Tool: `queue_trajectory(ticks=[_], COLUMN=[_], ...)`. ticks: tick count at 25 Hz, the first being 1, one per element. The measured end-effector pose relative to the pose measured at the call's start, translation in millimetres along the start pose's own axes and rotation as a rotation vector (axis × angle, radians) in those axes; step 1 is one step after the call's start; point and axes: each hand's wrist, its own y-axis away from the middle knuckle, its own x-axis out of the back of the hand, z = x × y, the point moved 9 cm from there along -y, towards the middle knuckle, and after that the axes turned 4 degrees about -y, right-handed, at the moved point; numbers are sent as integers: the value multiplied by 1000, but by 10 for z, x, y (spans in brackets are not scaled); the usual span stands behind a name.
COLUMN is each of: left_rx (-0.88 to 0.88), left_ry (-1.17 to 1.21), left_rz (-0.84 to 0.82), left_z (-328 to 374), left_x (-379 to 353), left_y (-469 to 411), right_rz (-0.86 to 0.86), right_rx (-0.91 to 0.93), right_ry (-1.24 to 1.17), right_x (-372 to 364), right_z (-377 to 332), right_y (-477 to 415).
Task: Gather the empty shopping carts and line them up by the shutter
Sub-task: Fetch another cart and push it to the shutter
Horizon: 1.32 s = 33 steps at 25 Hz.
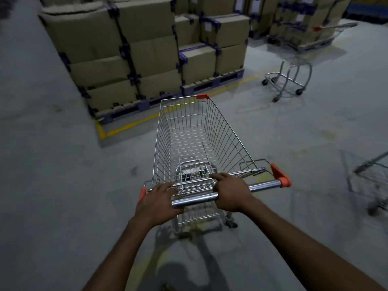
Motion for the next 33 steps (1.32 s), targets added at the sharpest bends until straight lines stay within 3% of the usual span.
queue_trajectory(ticks=[16, 33], left_rx=[265, 535], left_ry=[94, 183], left_rz=[106, 135], left_z=[-2299, -3548], left_x=[151, 334], left_y=[235, -51], right_rz=[-42, -79], right_rx=[221, 492], right_ry=[63, 134], right_x=[49, 287], right_z=[-1908, -2884], right_y=[-1751, -3364])
